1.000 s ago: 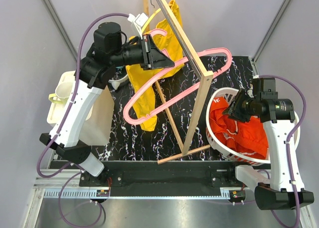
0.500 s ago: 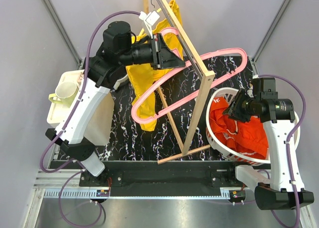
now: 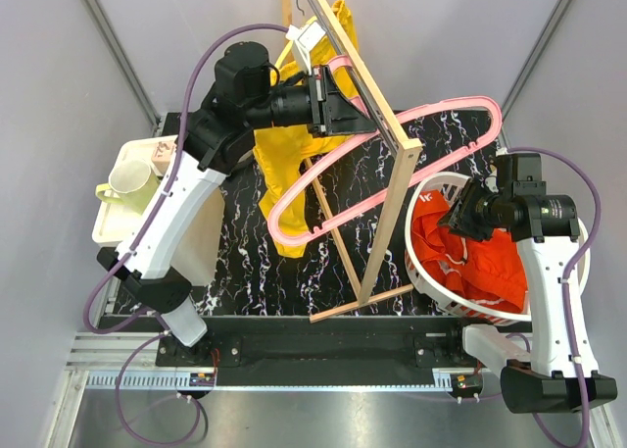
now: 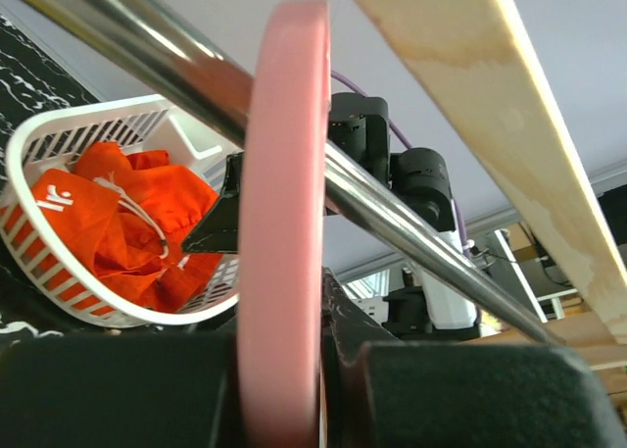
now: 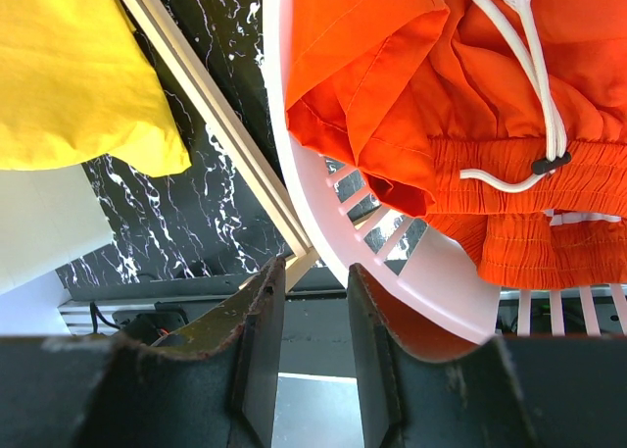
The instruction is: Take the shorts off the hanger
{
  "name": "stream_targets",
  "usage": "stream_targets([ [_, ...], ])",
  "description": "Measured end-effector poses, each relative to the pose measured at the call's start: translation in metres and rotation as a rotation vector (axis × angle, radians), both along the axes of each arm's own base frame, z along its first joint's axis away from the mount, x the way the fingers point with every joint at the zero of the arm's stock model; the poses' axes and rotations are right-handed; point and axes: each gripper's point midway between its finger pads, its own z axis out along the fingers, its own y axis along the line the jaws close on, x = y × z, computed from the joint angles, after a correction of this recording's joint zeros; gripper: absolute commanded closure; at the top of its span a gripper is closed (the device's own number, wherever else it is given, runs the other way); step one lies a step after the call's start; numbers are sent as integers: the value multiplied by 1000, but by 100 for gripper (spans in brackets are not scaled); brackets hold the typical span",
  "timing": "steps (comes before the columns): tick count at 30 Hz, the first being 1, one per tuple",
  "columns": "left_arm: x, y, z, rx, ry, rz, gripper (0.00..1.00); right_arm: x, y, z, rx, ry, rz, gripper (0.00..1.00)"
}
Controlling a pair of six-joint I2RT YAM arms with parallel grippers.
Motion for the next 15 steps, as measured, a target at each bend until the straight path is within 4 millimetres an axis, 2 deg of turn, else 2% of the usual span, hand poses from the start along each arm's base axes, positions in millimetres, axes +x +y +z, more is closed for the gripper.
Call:
stream_targets([
  [5,-1,-3,7,-30,35,-2,100,-1,0,0,0,-2,0,60],
  [15,3,-10,-3,-30,30,-8,100,-2,0,-2,0,1,0,60],
])
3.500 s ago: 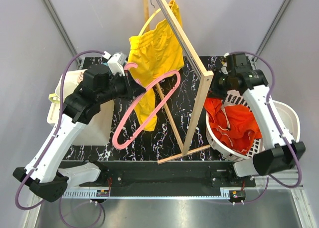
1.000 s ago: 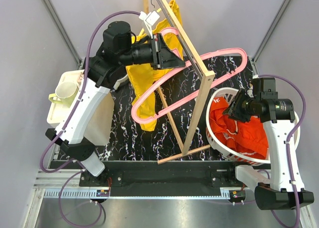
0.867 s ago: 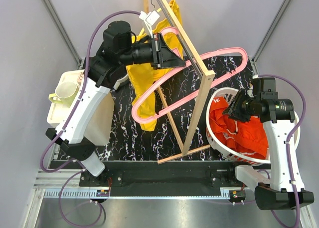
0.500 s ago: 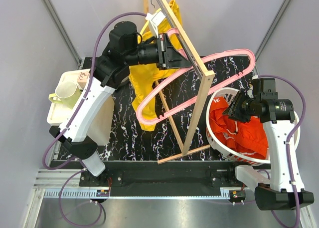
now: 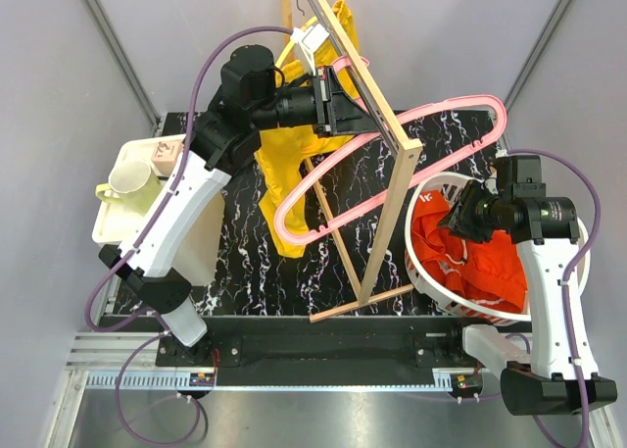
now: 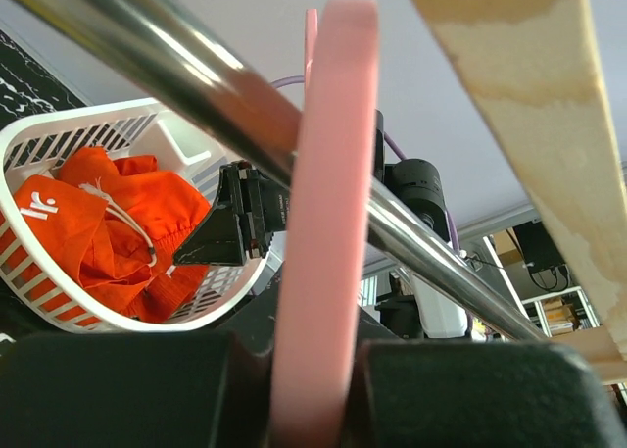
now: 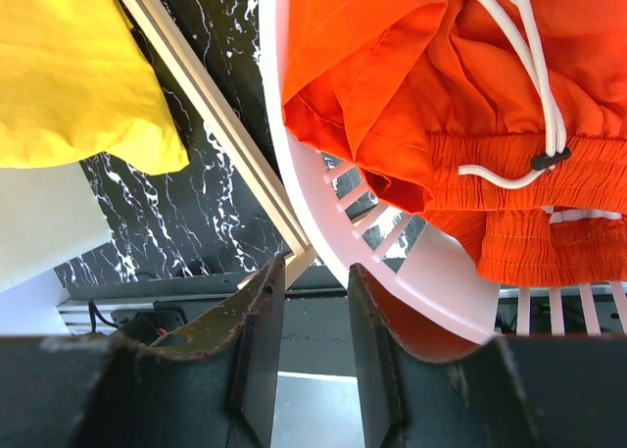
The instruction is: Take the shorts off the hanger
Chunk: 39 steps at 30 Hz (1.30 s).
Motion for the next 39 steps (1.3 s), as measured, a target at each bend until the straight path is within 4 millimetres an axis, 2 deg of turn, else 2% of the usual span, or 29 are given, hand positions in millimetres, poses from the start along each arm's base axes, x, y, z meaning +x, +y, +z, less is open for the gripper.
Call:
stream_targets([
  [4,2,0,-2,8,-22,6,95,-1,0,0,0,-4,0,59],
  [5,3,0,-3,11,-29,10,89,-2,0,1,0,-6,-1,59],
  [15,8,6,-16,68,-49,60,61,-7,1,-6,13,13,-11,57],
  [24,11,15,-17,92,-80,111,47,-8,3,-7,21,18,-9,56],
  [28,10,27,-11,88,-101,133,41,-8,3,-7,24,19,-7,56],
  [29,11,30,-10,89,-104,142,31,-8,4,-7,28,19,-5,56],
  [31,12,40,-10,93,-112,164,27,-8,4,-7,31,20,-6,56],
  [35,12,62,-8,96,-130,212,23,-7,5,-8,33,25,-8,54],
  [39,8,91,-7,105,-155,274,22,-5,5,-10,38,38,-7,51],
])
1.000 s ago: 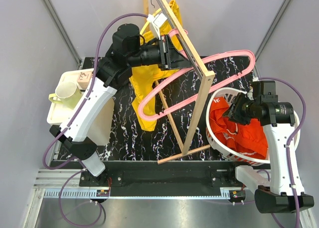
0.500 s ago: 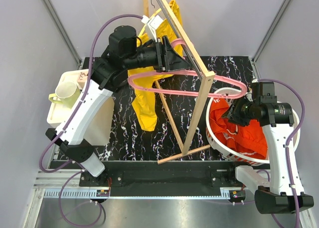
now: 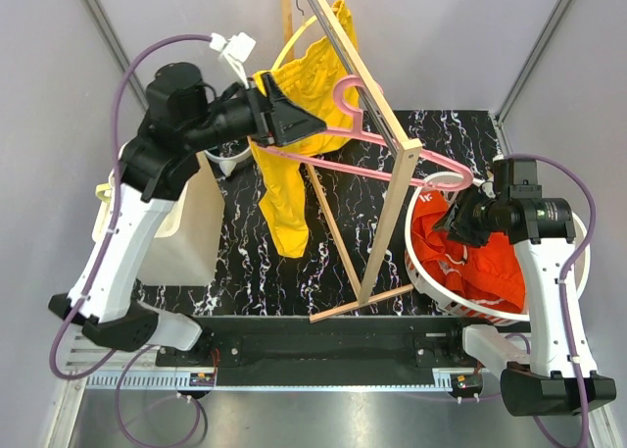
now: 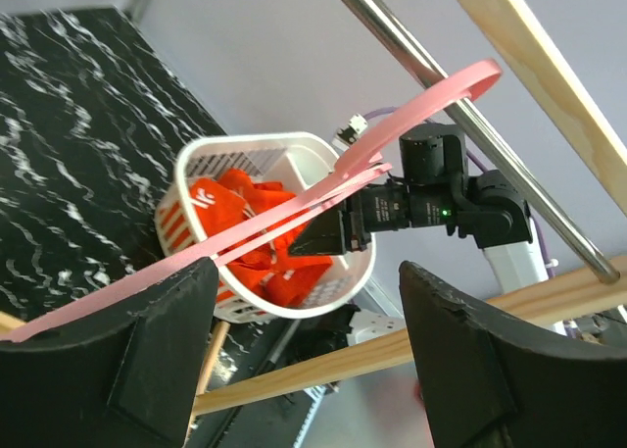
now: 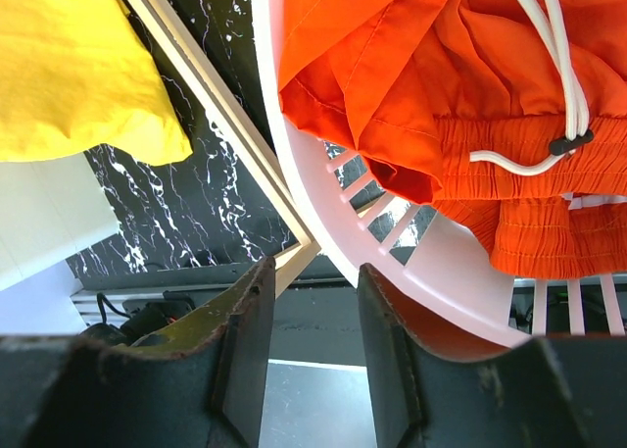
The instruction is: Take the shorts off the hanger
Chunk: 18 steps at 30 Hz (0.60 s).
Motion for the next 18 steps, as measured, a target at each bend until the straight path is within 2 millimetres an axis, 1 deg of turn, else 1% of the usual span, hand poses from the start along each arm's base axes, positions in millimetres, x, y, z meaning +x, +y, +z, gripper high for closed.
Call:
stream_targets([
  [4,-7,26,7,0,-54,71,22,3,0,-1,1,5,1,47],
  [6,-16,37,12,-2,-87,101,21,4,0,-3,2,13,1,44],
  [9,-29,53,14,-8,-123,153,18,6,1,-4,3,23,1,35],
  [10,-32,59,13,-8,-130,176,15,6,1,-4,4,24,-1,29],
  [12,-39,72,8,-9,-138,231,4,6,1,-4,4,24,-4,23],
  [13,-42,79,5,-9,-140,260,2,6,1,-2,7,20,-7,20],
  [15,-47,92,-1,-12,-139,315,1,5,0,0,4,9,-17,11],
  [17,-52,104,-7,-13,-137,372,1,1,-4,4,-10,-10,-40,6],
  [18,-55,111,-8,-18,-140,399,1,-2,-7,6,-22,-26,-58,6],
])
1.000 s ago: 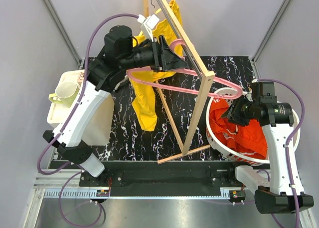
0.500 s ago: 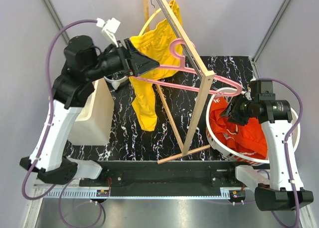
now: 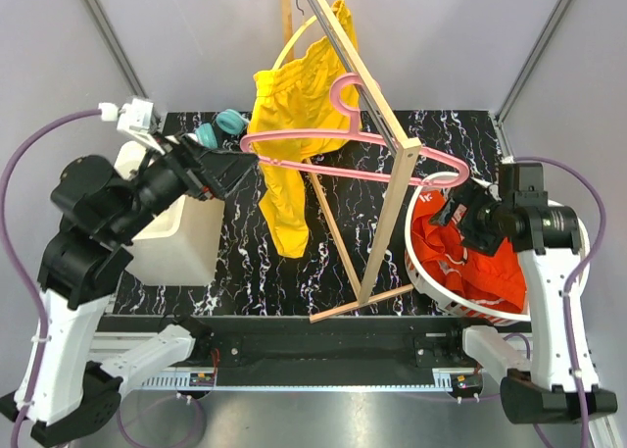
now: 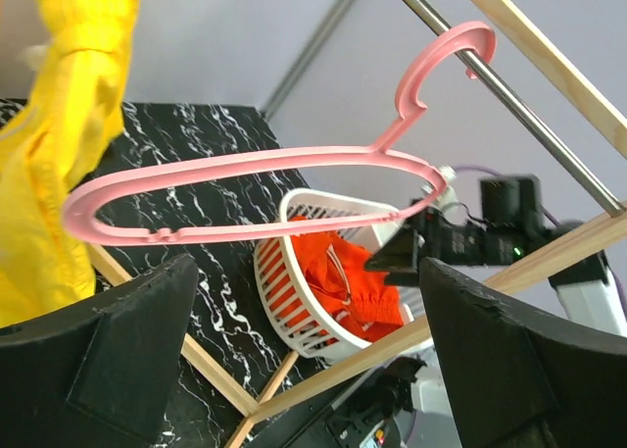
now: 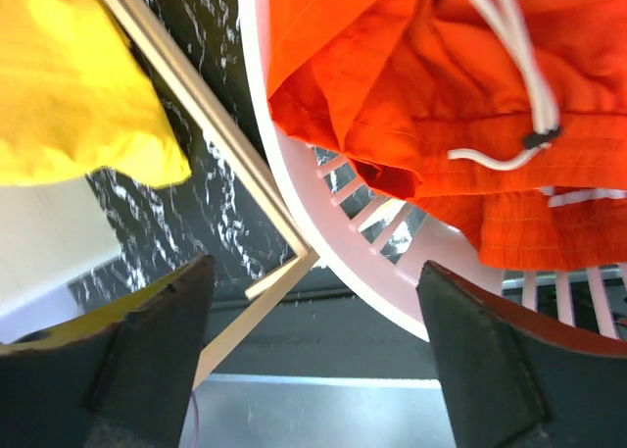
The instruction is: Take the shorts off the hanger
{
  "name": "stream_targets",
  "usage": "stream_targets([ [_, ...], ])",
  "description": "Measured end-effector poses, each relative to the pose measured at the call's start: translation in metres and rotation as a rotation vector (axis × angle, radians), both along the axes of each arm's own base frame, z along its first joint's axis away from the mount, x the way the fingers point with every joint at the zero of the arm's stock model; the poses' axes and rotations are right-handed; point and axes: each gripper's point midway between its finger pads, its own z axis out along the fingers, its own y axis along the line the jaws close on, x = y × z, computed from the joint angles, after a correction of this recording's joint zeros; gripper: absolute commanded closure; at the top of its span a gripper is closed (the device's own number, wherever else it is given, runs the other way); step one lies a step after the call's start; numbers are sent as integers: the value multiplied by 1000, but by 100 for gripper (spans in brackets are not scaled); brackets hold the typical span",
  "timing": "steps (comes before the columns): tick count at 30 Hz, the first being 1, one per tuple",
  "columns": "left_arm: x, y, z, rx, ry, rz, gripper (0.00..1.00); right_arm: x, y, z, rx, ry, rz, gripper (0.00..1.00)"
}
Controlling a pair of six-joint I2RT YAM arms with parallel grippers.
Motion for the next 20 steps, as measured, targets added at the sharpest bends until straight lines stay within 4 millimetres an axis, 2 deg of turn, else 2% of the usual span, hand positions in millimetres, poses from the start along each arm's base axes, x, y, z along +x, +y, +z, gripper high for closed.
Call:
stream_targets([
  [6,-4,17,6,-22,-27,78,1,-17,-22,24,-73,-117,-124,3],
  [11,2,17,3,-13,-17,95,1,-21,-45,67,-155,-235,-238,0],
  [14,7,16,9,-2,-29,102,1,-21,-57,112,-189,-352,-292,0],
  [17,9,18,23,2,-63,114,1,-25,-64,178,-193,-537,-334,0],
  [19,9,20,30,4,-83,120,1,-34,-66,217,-180,-659,-350,0],
  [20,8,21,32,5,-91,123,1,-38,-66,229,-174,-699,-352,0],
])
